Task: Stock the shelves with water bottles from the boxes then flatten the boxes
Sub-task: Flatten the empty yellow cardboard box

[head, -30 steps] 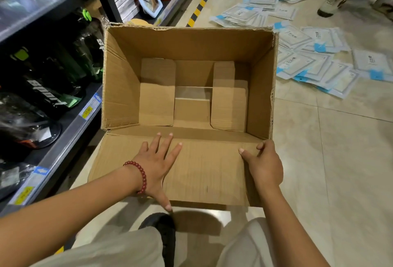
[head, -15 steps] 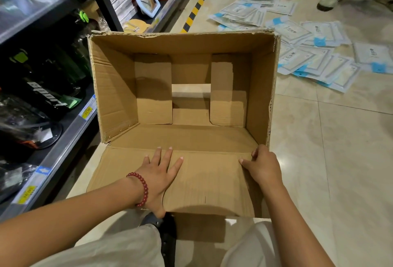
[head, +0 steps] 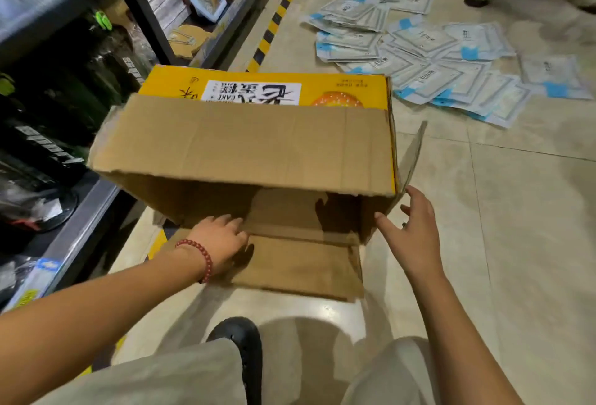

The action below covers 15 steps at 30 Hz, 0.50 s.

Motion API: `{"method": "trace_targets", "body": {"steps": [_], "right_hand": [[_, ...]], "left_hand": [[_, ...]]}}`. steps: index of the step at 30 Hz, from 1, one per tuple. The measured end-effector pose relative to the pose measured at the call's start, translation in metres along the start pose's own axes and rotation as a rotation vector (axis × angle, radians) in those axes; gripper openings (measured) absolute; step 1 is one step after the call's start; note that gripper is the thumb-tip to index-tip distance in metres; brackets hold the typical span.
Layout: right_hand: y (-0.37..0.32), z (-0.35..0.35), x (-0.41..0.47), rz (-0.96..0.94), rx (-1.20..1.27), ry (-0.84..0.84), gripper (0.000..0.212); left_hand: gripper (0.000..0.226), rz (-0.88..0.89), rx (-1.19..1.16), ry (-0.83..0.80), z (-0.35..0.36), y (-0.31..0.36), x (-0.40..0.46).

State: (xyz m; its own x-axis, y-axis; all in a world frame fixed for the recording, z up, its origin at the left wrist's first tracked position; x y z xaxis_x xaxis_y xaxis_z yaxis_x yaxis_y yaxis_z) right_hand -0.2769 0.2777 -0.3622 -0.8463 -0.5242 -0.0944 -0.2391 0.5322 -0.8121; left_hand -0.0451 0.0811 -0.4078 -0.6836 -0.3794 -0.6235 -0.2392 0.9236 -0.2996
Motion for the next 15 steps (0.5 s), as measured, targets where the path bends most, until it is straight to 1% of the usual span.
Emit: {"method": "trace_targets", "body": {"steps": [2,3,5,6,7,8,9,10,11,12,13,15], "right_hand": [[0.003,-0.002,0.001,-0.001,0.031,-0.008,0.077],[0.002,-0.003,0.001,-0.013,0.036,-0.016,0.081],[-0.004,-0.005,0.000,-0.048,0.040,-0.019,0.086],[-0.008,-0.007,0.000,-0.067,0.040,-0.006,0.087],[-0.013,-0.011,0.000,-0.090,0.033,0.018,0.087],[-0.019,-0.015,0.001,-0.120,0.013,0.051,0.086],[-0.026,-0.019,0.002,-0.156,-0.026,0.087,0.084],[-0.032,-0.022,0.003,-0.188,-0.081,0.118,0.082],[-0.038,-0.024,0.005,-0.208,-0.143,0.143,0.080],[-0.043,-0.025,0.006,-0.223,-0.205,0.158,0.079],[-0.049,-0.025,0.008,-0.245,-0.268,0.159,0.076],[-0.060,-0.022,0.010,-0.297,-0.400,0.124,0.068]], "left_hand": [[0.046,0.086,-0.018,0.072,-0.010,0.006,-0.008],[0.041,0.182,-0.026,0.187,-0.023,0.015,-0.015],[0.034,0.408,-0.027,0.530,-0.056,0.033,-0.037],[0.036,0.480,-0.010,0.719,-0.070,0.035,-0.049],[0.042,0.492,0.006,0.891,-0.083,0.031,-0.059],[0.050,0.442,0.012,0.995,-0.092,0.024,-0.063],[0.059,0.342,0.006,1.061,-0.100,0.014,-0.064],[0.069,0.207,-0.012,1.071,-0.106,0.001,-0.062],[0.078,0.070,-0.037,1.037,-0.106,-0.014,-0.057],[0.088,-0.047,-0.062,0.966,-0.103,-0.028,-0.052],[0.096,-0.131,-0.089,0.893,-0.096,-0.040,-0.046],[0.106,-0.234,-0.128,0.773,-0.081,-0.053,-0.038]]}}
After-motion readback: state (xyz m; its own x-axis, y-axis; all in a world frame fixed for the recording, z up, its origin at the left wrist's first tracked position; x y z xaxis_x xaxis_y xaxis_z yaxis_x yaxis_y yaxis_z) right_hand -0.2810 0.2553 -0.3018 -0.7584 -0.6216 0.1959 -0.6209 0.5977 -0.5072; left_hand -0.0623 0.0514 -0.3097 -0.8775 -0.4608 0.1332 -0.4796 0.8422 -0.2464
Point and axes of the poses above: each hand's wrist, its own x-axis towards the middle knuckle, its own z-axis out of the palm, y = z × x, the point moved 8 cm from there along x, towards the middle knuckle
